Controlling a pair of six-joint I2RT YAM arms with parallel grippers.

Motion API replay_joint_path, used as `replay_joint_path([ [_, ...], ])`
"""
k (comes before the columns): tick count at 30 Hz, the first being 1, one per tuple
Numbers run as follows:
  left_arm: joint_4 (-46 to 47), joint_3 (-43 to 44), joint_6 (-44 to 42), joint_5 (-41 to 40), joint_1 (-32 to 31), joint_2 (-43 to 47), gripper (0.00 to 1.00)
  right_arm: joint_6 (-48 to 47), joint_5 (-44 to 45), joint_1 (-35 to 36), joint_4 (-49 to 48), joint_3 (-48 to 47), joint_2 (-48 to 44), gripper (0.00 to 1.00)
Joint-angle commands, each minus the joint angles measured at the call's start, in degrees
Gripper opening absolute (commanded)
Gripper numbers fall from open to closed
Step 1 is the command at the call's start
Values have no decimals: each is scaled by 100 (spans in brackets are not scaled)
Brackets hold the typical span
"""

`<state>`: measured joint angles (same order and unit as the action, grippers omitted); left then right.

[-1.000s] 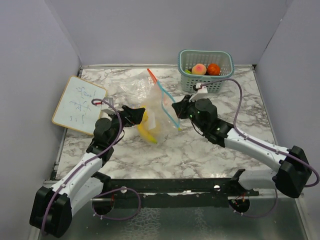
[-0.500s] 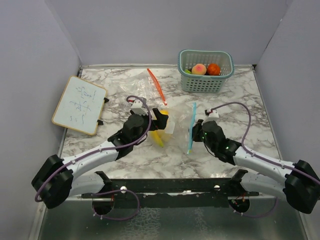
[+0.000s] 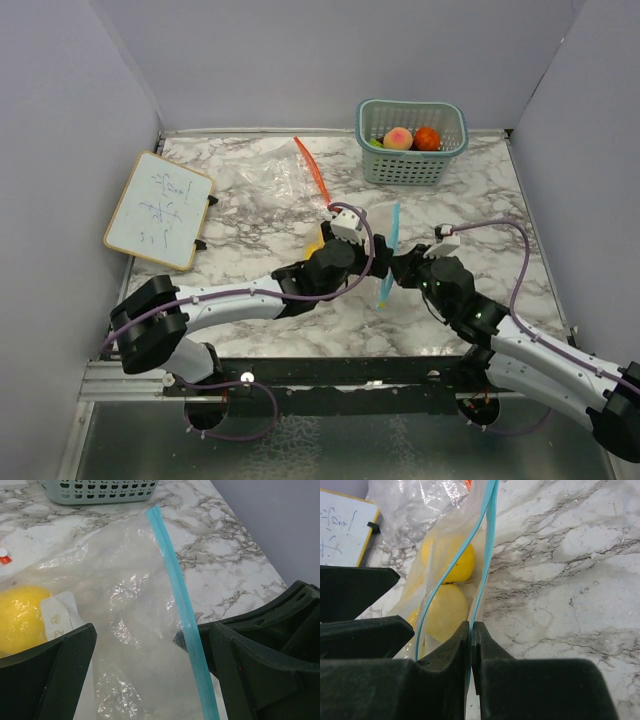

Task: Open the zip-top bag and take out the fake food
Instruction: Open the zipper of the food storage bag at the center of the board.

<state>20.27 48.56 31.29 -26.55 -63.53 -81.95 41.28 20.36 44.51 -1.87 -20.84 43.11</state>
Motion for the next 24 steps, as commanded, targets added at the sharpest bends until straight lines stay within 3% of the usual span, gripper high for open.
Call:
replay_joint_path([
  [1, 34, 280, -295, -345, -195, -218, 99, 101, 166, 12, 79, -7, 108, 8],
  [7, -613, 857, -697, -784, -415, -661, 98, 145, 99, 9, -41, 45, 116, 9],
  [11, -689, 937, -770, -826, -465, -812, 86, 109, 146, 14, 42, 10, 60, 9],
  [14, -736, 975, -756, -825, -462, -901, 68, 109, 173, 9, 92, 19, 13, 9],
  [16, -808, 1008, -755, -826, -459, -940, 51, 117, 214, 13, 135, 19, -38, 9],
  [17, -836, 1030, -771, -822, -456, -958, 39, 117, 246, 14, 169, 30, -68, 9],
  [19, -905, 1050, -797, -864, -461, -956, 5, 104, 361, 7, 232, 38, -115, 9],
  [20, -947, 1053, -801, -920, -459, -936, 0, 100, 439, 13, 297, 41, -123, 9],
  [24, -992, 1011, -933, -1067, -426, -719, 0, 150, 933, 10, 919, -43, -103, 9],
])
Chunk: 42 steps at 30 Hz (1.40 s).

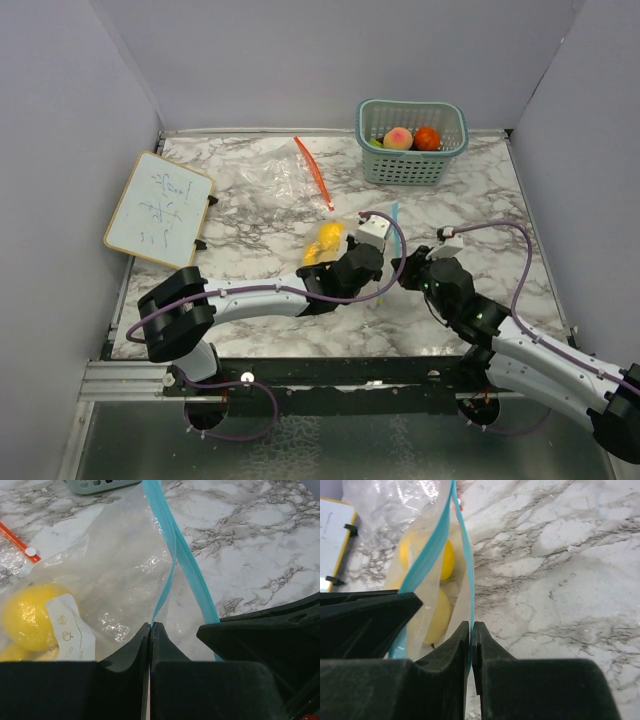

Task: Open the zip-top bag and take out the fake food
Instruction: Open the zipper of the food storage bag at the center of the board, then pick up the fake fruit from the zipper food storage bag.

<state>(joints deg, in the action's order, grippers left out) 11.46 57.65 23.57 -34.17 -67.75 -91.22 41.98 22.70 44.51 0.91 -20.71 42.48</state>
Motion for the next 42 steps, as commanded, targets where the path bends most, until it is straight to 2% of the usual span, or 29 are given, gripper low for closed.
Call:
replay_joint_path([
  [1, -135, 101, -206, -309, 24, 274, 0, 80, 837, 13, 791, -87, -14, 9],
  [5, -198, 148, -320, -301, 60, 451, 0, 138, 1231, 13, 1374, -197, 77, 7],
  [10, -101, 143, -245, -189, 60, 489, 0, 45, 1313, 12, 1523, -219, -62, 8],
  [11, -73, 153, -182, -120, 60, 412, 0, -29, 1252, 14, 1485, -219, -123, 11],
  [14, -54, 191, -35, 29, 43, 195, 0, -129, 1061, 13, 1533, -339, -371, 34],
  [16, -16, 189, 6, 69, 32, 109, 0, -244, 954, 9, 1580, -449, -614, 46],
  [19, 16, 187, 9, 71, 33, 74, 0, -324, 951, 9, 1802, -660, -871, 52],
  [21, 39, 170, 14, 62, 33, 74, 0, -375, 947, 13, 1820, -772, -993, 50],
  [23, 45, 159, 6, 43, 33, 84, 0, -385, 851, 14, 1659, -823, -1071, 41],
  [27, 85, 115, 39, 41, 33, 138, 0, -430, 290, 14, 750, -707, -905, 6],
  [28, 84, 111, 46, 61, 31, 158, 0, -409, 185, 14, 574, -691, -737, 2],
  [34, 68, 154, -41, 246, 20, 316, 0, -282, -42, 5, -65, -763, 417, 2],
  [42, 85, -7, 83, 243, -1, 640, 0, -224, -203, -39, -817, -650, 1101, 2],
])
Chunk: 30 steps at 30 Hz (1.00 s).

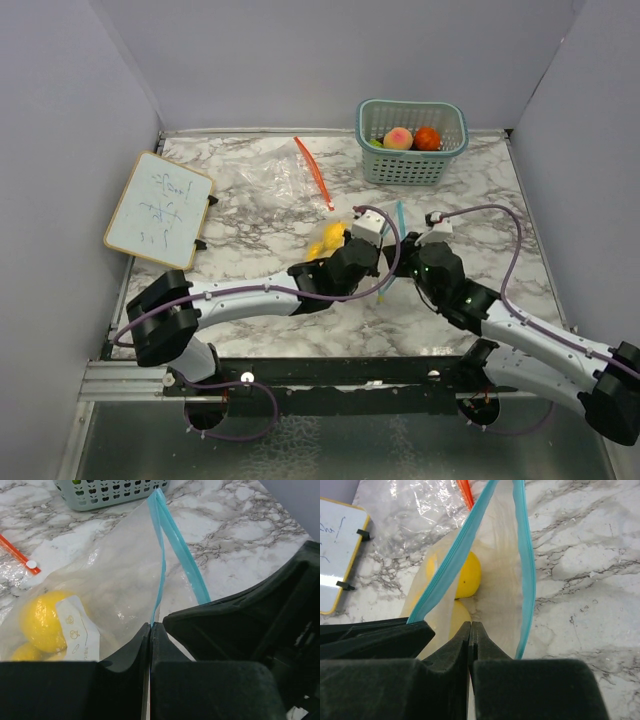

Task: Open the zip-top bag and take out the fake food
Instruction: Pick up the fake fruit from the zipper food storage bag.

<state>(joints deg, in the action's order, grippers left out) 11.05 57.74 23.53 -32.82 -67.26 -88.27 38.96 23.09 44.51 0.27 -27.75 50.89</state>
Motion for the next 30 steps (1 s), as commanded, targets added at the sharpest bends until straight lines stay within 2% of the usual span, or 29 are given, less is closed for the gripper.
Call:
replay_joint_path([
  [1, 148, -24, 104, 143, -59, 376, 0, 121, -322, -59, -848, 55, 376, 2],
  [12, 243, 98, 189, 430, -162, 411, 0, 878, -1469, -312, -2738, 686, 1531, 2],
  [15, 329, 115, 211, 602, -172, 248, 0, 990, -1914, -428, -3568, 979, 1903, 2],
  [16, 343, 113, 220, 667, -173, 200, 5, 1013, -2035, -484, -3786, 1058, 2015, 2],
  [17, 334, 117, 210, 738, -173, 175, 16, 1044, -2144, -528, -4010, 1128, 2102, 2],
  [20, 70, 89, 182, 535, -170, 251, 62, 1050, -2171, -621, -4263, 1357, 2121, 2],
  [21, -33, 16, 187, 368, -149, 341, 74, 1041, -2177, -664, -4259, 1439, 2069, 2],
  [23, -192, -247, 471, 266, 97, 642, 79, 968, -2165, -747, -4214, 1525, 1904, 2],
  [30, 389, -1989, 1390, 1588, 2100, 1848, 78, 735, -2245, -997, -4106, 1712, 1653, 2],
])
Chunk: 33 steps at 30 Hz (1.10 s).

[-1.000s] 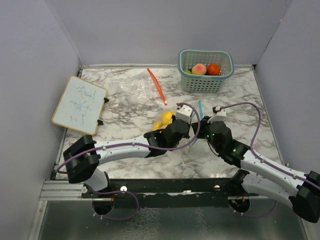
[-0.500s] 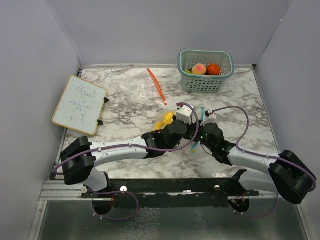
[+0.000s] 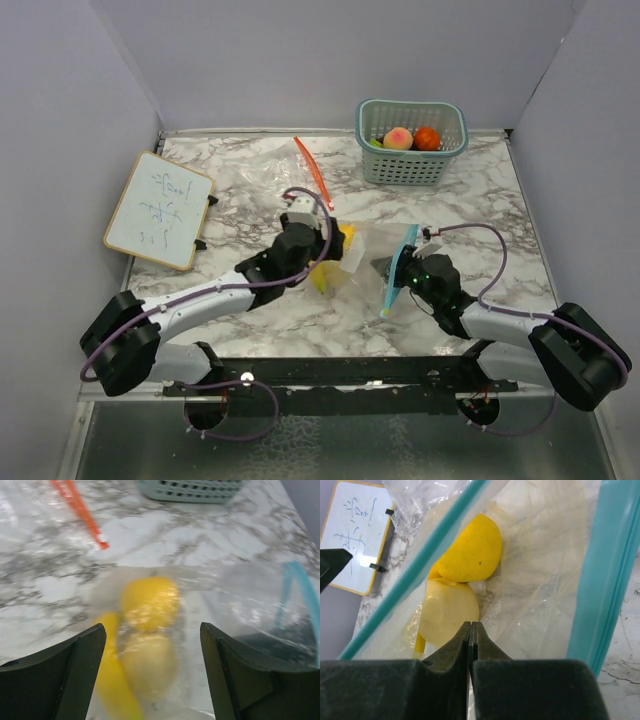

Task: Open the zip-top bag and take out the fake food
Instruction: Pick up the fake fruit from the zipper food storage bag.

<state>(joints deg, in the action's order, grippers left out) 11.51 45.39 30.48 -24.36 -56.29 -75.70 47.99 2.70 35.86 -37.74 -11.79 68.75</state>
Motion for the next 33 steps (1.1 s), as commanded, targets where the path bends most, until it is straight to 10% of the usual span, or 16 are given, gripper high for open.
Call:
replay_joint_path([
  [1, 461, -993, 830, 908, 1267, 700, 77, -174, -237, -162, -329, 138, -134, 2],
  [10, 2971, -2325, 1814, 3287, 3022, 231, 65, -267, -561, -219, -565, 219, -1, 2],
  [24, 7320, -2737, 3354, 4809, 3140, -2496, 59, -353, -682, -263, -406, 260, -51, 2],
  [33, 8310, -2462, 3702, 5125, 3137, -3189, 0, -385, -736, -263, -358, 327, -57, 2],
])
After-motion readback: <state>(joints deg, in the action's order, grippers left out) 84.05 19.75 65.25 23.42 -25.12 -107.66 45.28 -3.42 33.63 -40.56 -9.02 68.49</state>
